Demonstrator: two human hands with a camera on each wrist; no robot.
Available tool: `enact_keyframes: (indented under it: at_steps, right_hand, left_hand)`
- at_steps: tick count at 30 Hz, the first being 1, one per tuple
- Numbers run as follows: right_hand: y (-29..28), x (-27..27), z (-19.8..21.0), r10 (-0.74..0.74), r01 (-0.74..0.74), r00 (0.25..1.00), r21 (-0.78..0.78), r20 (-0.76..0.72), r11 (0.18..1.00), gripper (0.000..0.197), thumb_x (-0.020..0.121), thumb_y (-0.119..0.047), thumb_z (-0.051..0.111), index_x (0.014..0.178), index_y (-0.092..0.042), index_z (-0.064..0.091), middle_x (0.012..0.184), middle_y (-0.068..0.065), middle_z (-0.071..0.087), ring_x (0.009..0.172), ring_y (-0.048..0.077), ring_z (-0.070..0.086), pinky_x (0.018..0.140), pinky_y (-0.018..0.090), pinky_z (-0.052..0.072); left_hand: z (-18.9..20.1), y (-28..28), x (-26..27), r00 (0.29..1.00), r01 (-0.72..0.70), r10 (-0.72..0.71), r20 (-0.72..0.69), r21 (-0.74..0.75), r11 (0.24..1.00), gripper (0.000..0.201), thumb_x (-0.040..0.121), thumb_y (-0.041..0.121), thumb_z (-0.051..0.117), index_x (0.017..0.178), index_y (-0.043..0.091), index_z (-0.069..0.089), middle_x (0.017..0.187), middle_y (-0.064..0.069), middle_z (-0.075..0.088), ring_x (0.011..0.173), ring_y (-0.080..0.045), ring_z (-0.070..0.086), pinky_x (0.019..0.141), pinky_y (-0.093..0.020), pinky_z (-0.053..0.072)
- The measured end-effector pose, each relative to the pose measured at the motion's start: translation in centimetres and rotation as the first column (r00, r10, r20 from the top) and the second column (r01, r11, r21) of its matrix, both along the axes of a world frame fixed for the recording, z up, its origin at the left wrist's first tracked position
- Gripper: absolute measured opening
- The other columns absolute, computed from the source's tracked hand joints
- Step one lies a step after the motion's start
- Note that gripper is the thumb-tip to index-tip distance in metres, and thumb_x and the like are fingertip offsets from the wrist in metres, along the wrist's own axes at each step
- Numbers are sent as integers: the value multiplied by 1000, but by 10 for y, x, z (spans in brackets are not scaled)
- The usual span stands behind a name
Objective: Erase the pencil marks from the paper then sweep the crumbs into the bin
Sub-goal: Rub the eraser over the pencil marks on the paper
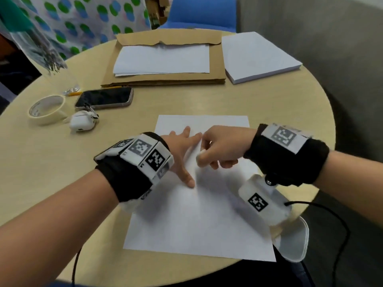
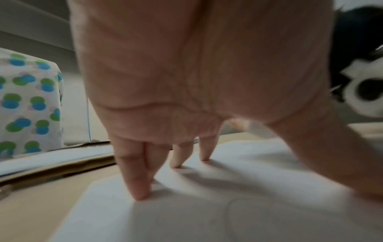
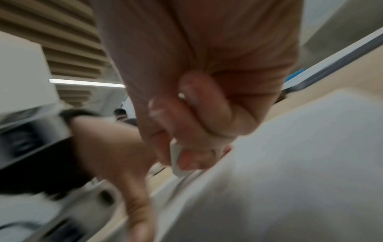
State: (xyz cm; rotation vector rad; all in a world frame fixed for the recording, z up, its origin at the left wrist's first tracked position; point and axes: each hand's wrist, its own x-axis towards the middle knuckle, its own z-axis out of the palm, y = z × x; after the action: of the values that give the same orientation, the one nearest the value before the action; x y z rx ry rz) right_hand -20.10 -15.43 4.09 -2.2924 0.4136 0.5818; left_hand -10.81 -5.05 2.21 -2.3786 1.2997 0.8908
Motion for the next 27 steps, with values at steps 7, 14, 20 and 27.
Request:
enact_keyframes:
  at_steps: [7,14,20,27]
  right_hand:
    - [-13,-9,-1,-88,54,986,-228,-142,972,27,74,-19,65,52,-11,52,50,2,53,39,15,39,43,17,33]
    - [0,-7,1,-86,77,996,-245,-27,967,29,75,-19,64,52,-13,49,51,0,52,44,15,46,43,16,36]
    - [-11,-13,-3,-137,122,990,-283,-34,951,31,75,-17,62,48,-12,46,49,1,49,42,17,40,45,19,33]
    - [15,0,-3,-31,32,999,-180,7,983,10,79,-17,62,70,-12,62,43,-5,48,32,7,41,37,14,33]
  left_hand:
    - [-4,4,2,999,30,-31,17,35,999,129,63,55,76,144,34,-23,154,5,-25,145,-29,-8,116,-52,15]
    - [-6,0,2,999,41,-43,32,63,997,129,64,57,73,143,31,-26,153,2,-29,145,-31,-10,116,-51,14]
    - [-7,0,2,998,43,-46,34,86,995,129,64,58,71,141,31,-29,152,2,-31,144,-31,-11,117,-50,12]
    - [-8,-7,2,992,84,-96,81,138,987,132,64,60,72,141,28,-30,151,-4,-33,144,-38,-6,115,-54,16]
